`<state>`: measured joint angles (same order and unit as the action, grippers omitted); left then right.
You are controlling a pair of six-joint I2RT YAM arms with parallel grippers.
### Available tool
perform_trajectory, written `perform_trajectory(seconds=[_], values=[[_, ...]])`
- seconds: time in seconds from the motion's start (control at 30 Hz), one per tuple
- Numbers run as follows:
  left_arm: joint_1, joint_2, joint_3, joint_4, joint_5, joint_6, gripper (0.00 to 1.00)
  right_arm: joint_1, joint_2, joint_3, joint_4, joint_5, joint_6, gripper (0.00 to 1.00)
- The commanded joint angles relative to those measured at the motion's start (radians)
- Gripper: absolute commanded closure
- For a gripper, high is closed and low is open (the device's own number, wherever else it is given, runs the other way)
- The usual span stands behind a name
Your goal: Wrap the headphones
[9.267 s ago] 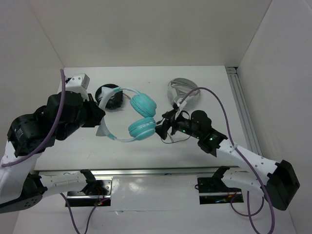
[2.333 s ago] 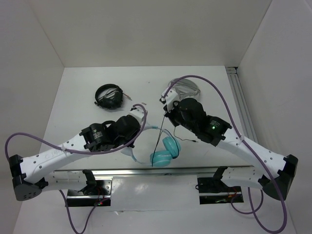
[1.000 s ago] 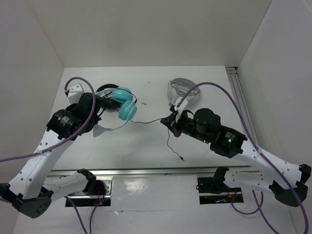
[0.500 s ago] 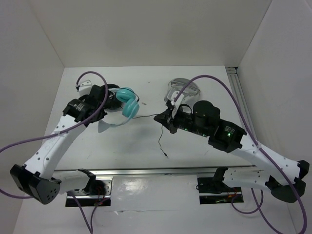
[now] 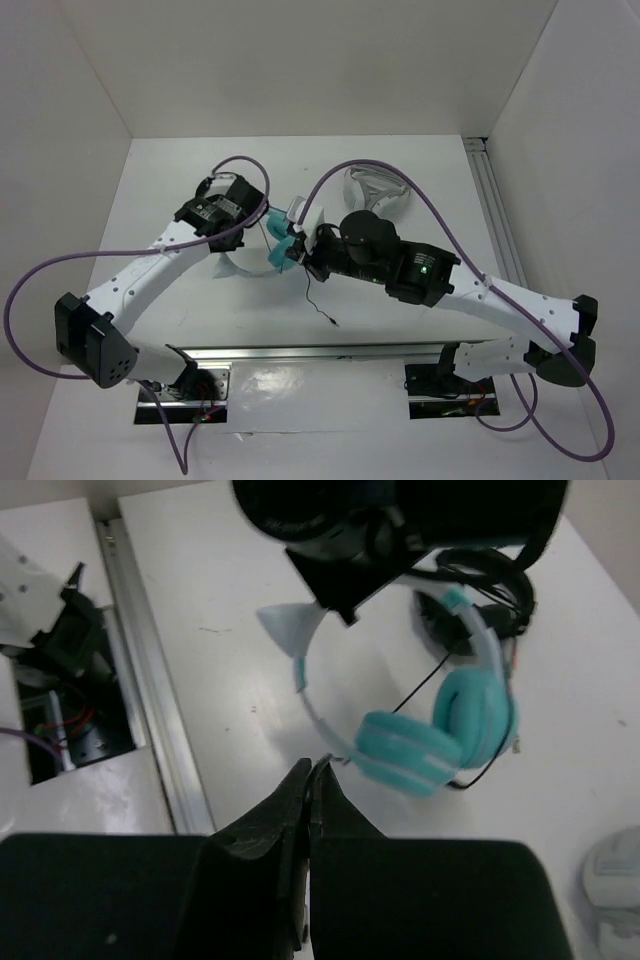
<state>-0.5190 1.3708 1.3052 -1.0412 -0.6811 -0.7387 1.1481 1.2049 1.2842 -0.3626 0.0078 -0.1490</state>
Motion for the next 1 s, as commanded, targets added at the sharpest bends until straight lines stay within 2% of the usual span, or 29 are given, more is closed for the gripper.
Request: perform_trajectory(seconds=[0.0, 0.07, 0.23, 0.33, 0.5, 0.6, 0.77, 0.87, 0.97], values=[[-0.071, -0.007, -0.049, 0.159, 0.115, 0.201, 1.0, 0.004, -0.013, 0.086, 0.002, 0.164, -0.081, 1.0], [-0.098, -0.007, -0.073, 0.168, 0.191, 0.238, 1.0, -0.007, -0.013, 0.096, -0.021, 0.198, -0.104, 1.0], [-0.242, 0.004, -0.142, 0.187, 0.224, 0.289, 1.0, -0.108, -0.013, 0.089, -0.03, 0.208, -0.141, 1.0], [-0.317, -0.045, -0.155, 0.187, 0.264, 0.309, 1.0, -0.139, -0.031, 0.058, -0.03, 0.276, -0.161, 1.0], [-0.41, -0.142, -0.19, 0.153, 0.253, 0.297, 1.0, -0.159, -0.062, 0.009, -0.061, 0.403, -0.208, 1.0], [-0.473, -0.163, -0.153, 0.055, 0.207, 0.236, 1.0, -0.177, -0.062, 0.018, -0.071, 0.475, -0.231, 1.0], [-0.555, -0.173, -0.066, -0.075, 0.166, 0.164, 1.0, -0.283, -0.061, 0.018, -0.052, 0.501, -0.256, 1.0], [-0.564, -0.173, -0.031, -0.086, 0.205, 0.185, 1.0, -0.318, -0.061, -0.011, -0.003, 0.501, -0.27, 1.0], [-0.564, -0.194, -0.012, -0.086, 0.242, 0.212, 1.0, -0.347, -0.061, -0.022, 0.007, 0.414, -0.259, 1.0]])
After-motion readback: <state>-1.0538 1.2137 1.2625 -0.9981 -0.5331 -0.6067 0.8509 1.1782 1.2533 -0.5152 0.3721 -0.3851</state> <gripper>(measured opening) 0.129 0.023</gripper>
